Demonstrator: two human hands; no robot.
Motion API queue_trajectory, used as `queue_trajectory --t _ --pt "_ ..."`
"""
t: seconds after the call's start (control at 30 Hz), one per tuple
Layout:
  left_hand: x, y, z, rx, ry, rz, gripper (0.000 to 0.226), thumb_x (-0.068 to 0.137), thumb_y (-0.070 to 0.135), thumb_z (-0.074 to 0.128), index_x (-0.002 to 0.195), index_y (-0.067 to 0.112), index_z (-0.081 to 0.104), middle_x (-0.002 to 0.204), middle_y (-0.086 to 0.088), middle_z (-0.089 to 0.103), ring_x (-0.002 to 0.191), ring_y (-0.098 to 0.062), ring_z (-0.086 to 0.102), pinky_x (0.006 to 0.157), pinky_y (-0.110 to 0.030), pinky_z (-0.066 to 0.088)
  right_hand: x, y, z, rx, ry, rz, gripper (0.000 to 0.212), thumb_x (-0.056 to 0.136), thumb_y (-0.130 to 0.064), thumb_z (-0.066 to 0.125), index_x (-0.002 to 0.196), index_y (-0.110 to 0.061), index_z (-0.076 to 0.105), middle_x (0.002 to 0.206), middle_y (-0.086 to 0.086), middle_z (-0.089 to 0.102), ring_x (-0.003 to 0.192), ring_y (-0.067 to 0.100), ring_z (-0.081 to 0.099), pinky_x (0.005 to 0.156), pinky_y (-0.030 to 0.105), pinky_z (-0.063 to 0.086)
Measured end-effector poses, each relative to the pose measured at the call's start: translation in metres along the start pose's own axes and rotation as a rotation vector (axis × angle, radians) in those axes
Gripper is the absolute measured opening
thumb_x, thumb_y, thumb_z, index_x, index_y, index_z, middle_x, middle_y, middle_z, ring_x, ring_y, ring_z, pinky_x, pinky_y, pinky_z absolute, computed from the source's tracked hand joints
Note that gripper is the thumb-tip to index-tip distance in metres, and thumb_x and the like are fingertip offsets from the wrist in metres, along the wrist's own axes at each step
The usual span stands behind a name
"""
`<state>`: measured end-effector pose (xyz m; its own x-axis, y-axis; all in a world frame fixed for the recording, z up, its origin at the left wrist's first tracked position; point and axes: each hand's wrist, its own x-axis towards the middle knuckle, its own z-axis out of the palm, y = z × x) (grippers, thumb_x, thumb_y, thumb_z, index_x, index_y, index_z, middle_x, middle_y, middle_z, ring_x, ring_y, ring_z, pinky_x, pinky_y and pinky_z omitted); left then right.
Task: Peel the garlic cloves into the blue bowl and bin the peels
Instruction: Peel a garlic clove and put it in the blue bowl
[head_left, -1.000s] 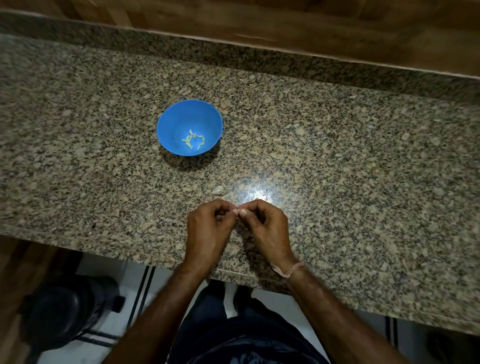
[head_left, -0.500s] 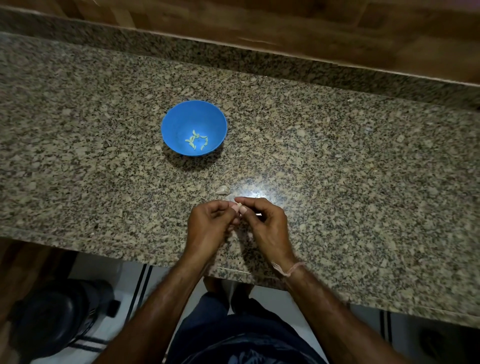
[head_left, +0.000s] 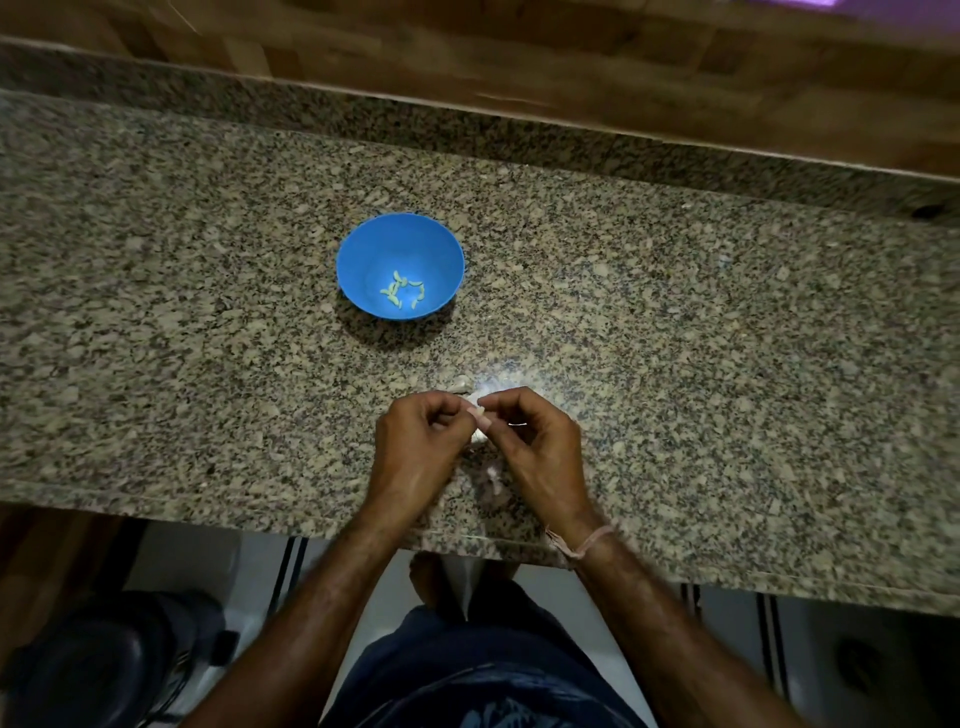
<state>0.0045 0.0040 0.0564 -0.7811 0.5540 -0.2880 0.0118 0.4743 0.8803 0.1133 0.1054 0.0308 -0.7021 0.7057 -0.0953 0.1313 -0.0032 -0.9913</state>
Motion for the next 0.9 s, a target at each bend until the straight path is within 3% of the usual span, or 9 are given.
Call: queue_trajectory --t 0.27,0.43,0.6,0.8,0.9 --pt "-0.004 -0.006 -0.004 -0.048 -0.041 0.067 0.005 0.091 0.023 0.077 0.089 0.020 0.081 0.078 0.008 0.077 0.076 -0.010 0.074 0.072 -0.032 0.062 -0.011 0.003 0.006 0.121 0.057 0.047 0.012 0.095 -0.008 0.075 0.107 -0.010 0.077 0.105 0.004 0.078 0.103 0.022 0.075 0.089 0.035 0.061" --pt "-0.003 -0.003 -0.003 -0.022 -0.024 0.045 0.007 0.090 0.019 0.076 0.085 0.021 0.081 0.075 0.007 0.076 0.073 -0.009 0.073 0.072 -0.037 0.063 -0.011 0.006 0.005 0.097 0.052 0.049 0.017 0.095 -0.007 0.074 0.112 -0.007 0.077 0.108 0.002 0.079 0.107 0.018 0.074 0.090 0.030 0.060" --pt "0.007 -0.002 -0.002 -0.034 -0.044 0.004 0.006 0.089 0.019 0.076 0.087 0.021 0.081 0.077 0.005 0.077 0.076 -0.014 0.075 0.076 -0.044 0.063 0.002 0.010 0.002 0.079 0.038 0.063 0.017 0.095 -0.010 0.075 0.112 -0.009 0.078 0.107 0.002 0.079 0.106 0.020 0.074 0.095 0.043 0.061" --pt "0.015 0.004 0.004 -0.029 -0.040 -0.005 0.005 0.089 0.018 0.077 0.089 0.020 0.081 0.076 0.005 0.077 0.075 -0.015 0.074 0.071 -0.033 0.062 0.016 0.014 -0.005 0.085 0.018 0.091 0.015 0.096 -0.008 0.073 0.110 -0.010 0.078 0.107 0.003 0.079 0.105 0.024 0.074 0.094 0.052 0.060" --pt "0.017 0.005 0.008 -0.046 -0.031 -0.008 0.005 0.089 0.017 0.076 0.090 0.019 0.080 0.077 0.004 0.077 0.075 -0.017 0.074 0.069 -0.031 0.061 0.019 0.015 -0.008 0.076 0.001 0.096 0.016 0.096 -0.005 0.072 0.110 -0.009 0.077 0.106 0.003 0.078 0.103 0.023 0.074 0.093 0.050 0.061"
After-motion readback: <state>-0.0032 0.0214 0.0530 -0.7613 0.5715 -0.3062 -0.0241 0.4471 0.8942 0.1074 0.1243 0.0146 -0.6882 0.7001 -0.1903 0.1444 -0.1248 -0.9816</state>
